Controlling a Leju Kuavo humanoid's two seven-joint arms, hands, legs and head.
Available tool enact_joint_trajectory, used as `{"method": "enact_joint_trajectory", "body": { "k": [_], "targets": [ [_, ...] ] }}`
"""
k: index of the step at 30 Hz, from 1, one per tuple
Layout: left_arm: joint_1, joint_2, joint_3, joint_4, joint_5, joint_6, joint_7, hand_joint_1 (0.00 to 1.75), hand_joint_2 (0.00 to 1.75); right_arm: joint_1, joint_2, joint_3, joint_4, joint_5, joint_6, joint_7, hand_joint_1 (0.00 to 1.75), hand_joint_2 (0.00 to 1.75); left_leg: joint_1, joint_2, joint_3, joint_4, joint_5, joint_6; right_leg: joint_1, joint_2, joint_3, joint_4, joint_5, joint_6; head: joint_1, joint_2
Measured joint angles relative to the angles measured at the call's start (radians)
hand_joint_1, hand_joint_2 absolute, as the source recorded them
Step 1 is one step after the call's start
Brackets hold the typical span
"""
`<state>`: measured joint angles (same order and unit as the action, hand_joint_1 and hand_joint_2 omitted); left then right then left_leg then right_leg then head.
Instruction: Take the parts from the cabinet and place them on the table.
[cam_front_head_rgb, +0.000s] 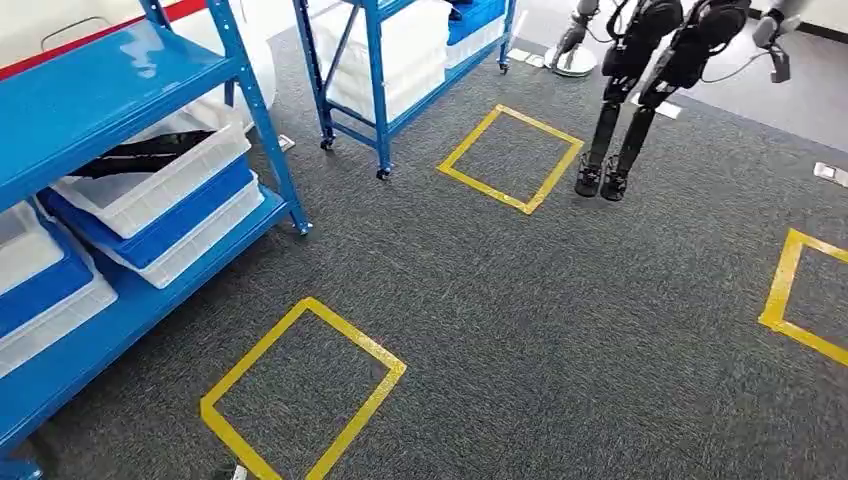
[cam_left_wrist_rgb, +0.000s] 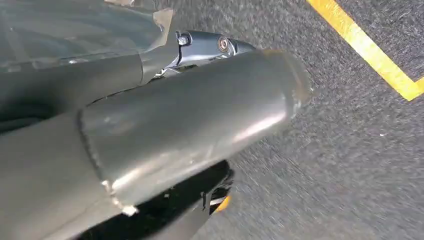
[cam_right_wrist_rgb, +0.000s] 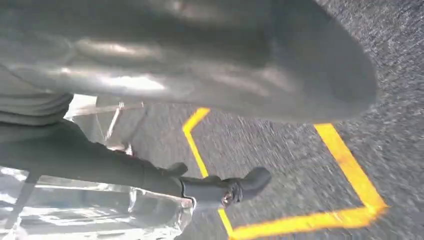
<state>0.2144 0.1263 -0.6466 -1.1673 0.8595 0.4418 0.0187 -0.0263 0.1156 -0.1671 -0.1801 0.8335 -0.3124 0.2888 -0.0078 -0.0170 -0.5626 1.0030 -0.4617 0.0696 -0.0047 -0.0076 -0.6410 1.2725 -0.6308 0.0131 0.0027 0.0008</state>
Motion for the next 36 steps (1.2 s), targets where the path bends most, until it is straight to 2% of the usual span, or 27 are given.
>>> {"method": "enact_joint_trajectory", "body": {
  "k": [2,4,5,6,8,9,10,11,12,13,15,16,17,18,20,21,22,25,26,27,28,29,31,32,33,35,36],
  "targets": [
    [0.000,0.001,-0.008,0.003,0.014,0.005,-0.006,0.00,0.00,0.001,-0.002,-0.003,0.000,0.003,0.000,0.000,0.00,0.00,0.002,-0.027,0.000,0.001,0.002,-0.004,-0.007,0.001,-0.016,0.036,0.004,0.018,0.000,0.000],
    [-0.001,0.002,-0.012,0.004,0.022,0.007,-0.010,0.00,0.00,0.002,-0.005,-0.003,0.000,0.005,0.000,0.000,0.00,0.00,0.006,-0.053,0.000,0.004,0.003,-0.009,-0.015,0.007,0.048,-0.096,0.068,0.045,0.000,0.000],
    [-0.002,0.002,-0.013,0.005,0.026,0.008,-0.011,0.00,0.00,0.001,-0.006,-0.003,0.000,0.005,0.001,-0.001,0.00,0.00,0.010,-0.067,0.000,0.008,0.001,-0.014,-0.023,0.028,0.096,-0.199,0.108,0.058,0.000,0.000],
    [-0.003,0.002,-0.013,0.005,0.030,0.008,-0.011,0.00,0.00,0.002,-0.006,-0.003,0.000,0.008,0.002,-0.001,0.00,0.00,0.010,-0.074,-0.004,0.012,0.000,-0.022,-0.029,0.061,0.113,-0.246,0.112,0.060,0.002,0.000],
    [-0.005,0.005,-0.016,0.006,0.032,0.009,-0.013,0.00,0.00,0.000,-0.006,-0.003,0.000,0.011,0.006,-0.002,0.00,0.00,0.005,-0.090,-0.009,0.016,-0.001,-0.035,-0.016,0.045,0.111,-0.254,0.117,0.031,0.002,0.000],
    [-0.004,0.005,-0.019,0.006,0.035,0.010,-0.013,0.00,0.00,-0.002,-0.007,-0.003,0.000,0.013,0.006,-0.002,0.00,0.00,0.006,-0.094,-0.012,0.013,0.000,-0.038,-0.012,0.039,0.112,-0.254,0.118,0.024,0.002,0.000],
    [-0.003,0.006,-0.021,0.006,0.037,0.010,-0.013,0.00,0.00,-0.005,-0.007,-0.003,0.000,0.014,0.009,-0.003,0.00,0.00,0.009,-0.101,-0.014,0.012,0.004,-0.043,-0.012,0.031,0.121,-0.254,0.120,0.017,0.002,0.000],
    [-0.003,0.008,-0.022,0.008,0.040,0.011,-0.014,0.00,0.00,-0.006,-0.005,-0.003,0.000,0.014,0.010,-0.003,0.00,0.00,0.014,-0.100,-0.018,0.020,-0.001,-0.047,-0.028,0.017,0.122,-0.259,0.126,0.006,0.002,0.000],
    [-0.002,0.008,-0.024,0.008,0.041,0.011,-0.015,0.00,0.00,-0.004,-0.006,-0.003,0.000,0.014,0.012,-0.003,0.00,0.00,0.011,-0.055,-0.028,0.041,-0.018,-0.051,-0.024,0.012,0.121,-0.259,0.127,0.002,0.001,0.000],
    [-0.004,0.009,-0.024,0.008,0.041,0.011,-0.016,0.00,0.00,-0.003,-0.006,-0.003,0.000,0.016,0.014,-0.003,0.00,0.00,0.011,-0.018,-0.056,0.100,-0.059,-0.056,-0.022,0.001,0.120,-0.259,0.127,-0.012,-0.009,0.000],
    [-0.008,0.010,-0.024,0.008,0.042,0.013,-0.018,0.00,0.00,0.002,-0.006,-0.003,0.000,0.016,0.016,-0.003,0.00,0.00,0.015,0.004,-0.134,0.258,-0.134,-0.065,-0.018,-0.024,0.117,-0.259,0.124,-0.016,-0.010,0.000],
    [-0.007,0.010,-0.024,0.008,0.042,0.013,-0.018,0.00,0.00,0.003,-0.006,-0.003,0.000,0.016,0.016,-0.003,0.00,0.00,0.018,0.008,-0.164,0.318,-0.149,-0.068,-0.016,-0.037,0.116,-0.259,0.124,-0.017,-0.010,0.000],
    [-0.005,0.011,-0.024,0.009,0.042,0.013,-0.018,0.00,0.00,0.002,-0.007,-0.003,0.000,0.016,0.016,-0.003,0.00,0.00,0.020,0.011,-0.169,0.325,-0.139,-0.069,-0.016,-0.048,0.116,-0.259,0.123,-0.017,-0.010,0.000],
    [-0.004,0.011,-0.025,0.009,0.042,0.013,-0.018,0.00,0.00,0.002,-0.007,-0.003,0.000,0.016,0.016,-0.003,0.00,0.00,0.021,0.015,-0.152,0.289,-0.111,-0.069,-0.016,-0.058,0.116,-0.259,0.122,-0.018,-0.010,0.000],
    [-0.005,0.011,-0.025,0.009,0.042,0.013,-0.018,0.00,0.00,0.000,-0.006,-0.003,0.000,0.016,0.016,-0.003,0.00,0.00,0.021,0.042,-0.062,0.122,-0.031,-0.064,-0.017,-0.080,0.117,-0.259,0.118,-0.017,-0.010,0.000],
    [-0.006,0.011,-0.025,0.009,0.042,0.013,-0.018,0.00,0.00,-0.001,-0.005,-0.003,0.000,0.016,0.016,-0.003,0.00,0.00,0.018,0.091,-0.015,0.045,-0.010,-0.058,-0.014,-0.087,0.128,-0.259,0.115,-0.013,-0.011,0.000],
    [-0.011,0.012,-0.025,0.009,0.042,0.013,-0.018,0.00,0.00,0.001,-0.005,-0.003,0.000,0.016,0.016,-0.003,0.00,0.00,0.011,0.111,-0.008,0.025,-0.018,-0.056,-0.002,-0.097,0.123,-0.258,0.110,-0.004,-0.010,0.000],
    [-0.009,0.014,-0.026,0.009,0.042,0.014,-0.020,0.00,0.00,-0.004,-0.004,-0.003,0.000,0.014,0.016,-0.003,0.00,0.00,0.002,0.070,-0.015,0.024,-0.016,-0.041,-0.006,-0.128,0.139,-0.268,0.111,0.008,-0.006,0.000],
    [-0.008,0.014,-0.027,0.009,0.042,0.016,-0.020,0.00,0.00,-0.008,-0.003,-0.003,0.000,0.013,0.016,-0.003,0.00,0.00,0.003,0.053,-0.009,0.008,-0.008,-0.030,0.001,-0.142,0.150,-0.272,0.109,0.017,-0.008,0.000],
    [-0.007,0.014,-0.029,0.009,0.042,0.016,-0.021,0.00,0.00,-0.006,-0.003,-0.003,0.000,0.013,0.016,-0.003,0.00,0.00,0.013,0.045,0.004,-0.003,0.002,-0.023,-0.006,-0.102,0.140,-0.258,0.099,0.021,-0.006,0.000],
    [-0.011,0.015,-0.032,0.009,0.043,0.016,-0.022,0.00,0.00,-0.003,-0.003,-0.003,0.000,0.013,0.016,-0.003,0.00,0.00,0.013,0.031,0.002,-0.008,0.007,-0.016,-0.006,-0.045,0.122,-0.211,0.072,0.015,-0.003,0.000],
    [-0.016,0.016,-0.034,0.010,0.043,0.017,-0.023,0.00,0.00,-0.002,-0.003,-0.003,0.000,0.013,0.016,-0.003,0.00,0.00,0.013,0.019,-0.001,-0.008,0.009,-0.012,-0.009,-0.018,0.087,-0.140,0.039,0.009,0.001,0.000],
    [-0.019,0.016,-0.040,0.010,0.045,0.017,-0.024,0.00,0.00,0.001,-0.003,-0.004,0.000,0.011,0.016,-0.003,0.00,0.00,0.011,-0.013,-0.003,-0.008,0.009,-0.011,-0.011,-0.001,0.006,0.014,-0.015,0.006,0.001,0.000],
    [-0.019,0.016,-0.043,0.011,0.049,0.017,-0.024,0.00,0.00,0.001,-0.003,-0.004,0.000,0.011,0.016,-0.003,0.00,0.00,0.011,-0.028,-0.003,-0.008,0.010,-0.011,-0.010,0.001,-0.009,0.036,-0.013,0.012,0.001,0.000],
    [-0.018,0.016,-0.047,0.011,0.051,0.017,-0.024,0.00,0.00,0.003,-0.003,-0.004,0.000,0.010,0.016,-0.003,0.00,0.00,0.011,-0.044,-0.001,-0.007,0.010,-0.011,-0.011,0.002,0.001,0.008,0.009,0.022,0.001,0.000],
    [-0.019,0.016,-0.051,0.011,0.052,0.017,-0.024,0.00,0.00,0.004,-0.003,-0.004,0.000,0.009,0.015,-0.003,0.00,0.00,0.011,-0.073,0.001,-0.004,0.009,-0.013,-0.013,0.016,0.067,-0.143,0.084,0.042,0.001,0.000],
    [-0.019,0.016,-0.052,0.011,0.053,0.017,-0.025,0.00,0.00,0.005,-0.004,-0.004,0.000,0.009,0.015,-0.003,0.00,0.00,0.011,-0.085,0.000,-0.001,0.007,-0.016,-0.018,0.049,0.104,-0.233,0.121,0.047,0.002,0.000]
  ]
}}
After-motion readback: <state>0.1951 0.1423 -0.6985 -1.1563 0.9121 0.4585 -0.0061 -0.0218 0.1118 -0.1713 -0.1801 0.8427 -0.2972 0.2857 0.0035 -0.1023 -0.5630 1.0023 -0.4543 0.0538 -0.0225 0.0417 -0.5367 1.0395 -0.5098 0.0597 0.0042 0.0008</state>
